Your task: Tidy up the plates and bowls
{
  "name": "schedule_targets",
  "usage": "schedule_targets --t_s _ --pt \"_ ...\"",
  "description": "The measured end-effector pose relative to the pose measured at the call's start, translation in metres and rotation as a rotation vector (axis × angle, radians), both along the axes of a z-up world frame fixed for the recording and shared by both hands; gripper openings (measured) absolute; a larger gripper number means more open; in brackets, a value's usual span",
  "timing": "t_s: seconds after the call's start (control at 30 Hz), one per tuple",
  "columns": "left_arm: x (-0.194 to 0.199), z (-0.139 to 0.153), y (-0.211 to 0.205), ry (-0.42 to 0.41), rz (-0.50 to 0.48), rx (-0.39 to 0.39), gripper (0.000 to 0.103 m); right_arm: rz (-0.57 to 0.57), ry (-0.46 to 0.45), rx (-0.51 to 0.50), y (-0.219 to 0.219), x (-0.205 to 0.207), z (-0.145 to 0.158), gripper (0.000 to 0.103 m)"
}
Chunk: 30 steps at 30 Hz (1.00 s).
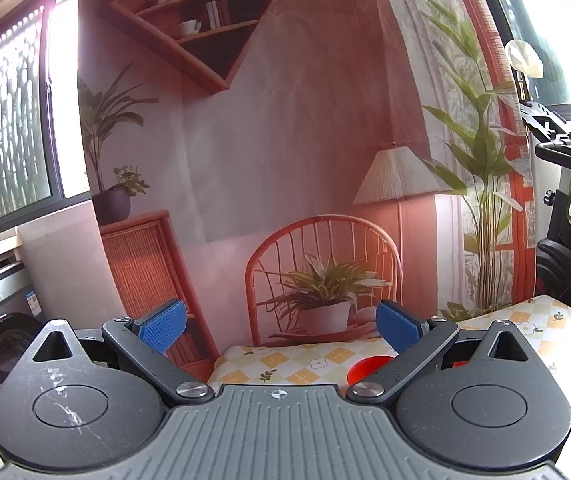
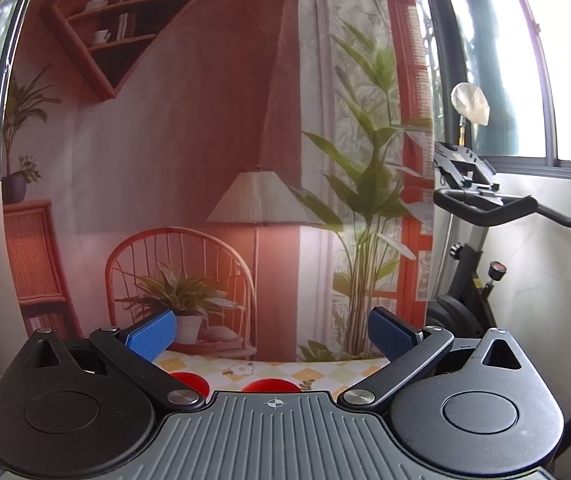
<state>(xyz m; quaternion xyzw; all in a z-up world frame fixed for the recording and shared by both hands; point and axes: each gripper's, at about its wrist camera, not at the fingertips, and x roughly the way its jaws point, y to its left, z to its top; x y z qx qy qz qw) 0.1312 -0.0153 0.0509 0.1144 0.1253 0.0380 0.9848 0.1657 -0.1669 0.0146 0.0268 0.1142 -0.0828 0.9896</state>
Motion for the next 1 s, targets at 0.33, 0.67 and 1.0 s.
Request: schedule_targets --t_s 0.33,0.67,1.0 --pt "0.085 -0.020 0.004 0.089 -0.027 -0.024 0.101 0.044 0.079 0.038 -0.005 0.092 -0.041 0.096" --pt "0.174 -0.081 0.012 0.247 -0.020 -0.034 0.096 0.152 0.211 0.049 0.006 0.158 -0.111 0.069" --pt "0.268 -0.133 0.033 0.403 -0.029 -0.112 0.077 0.164 0.339 0.172 0.025 0.234 -0.167 0.056"
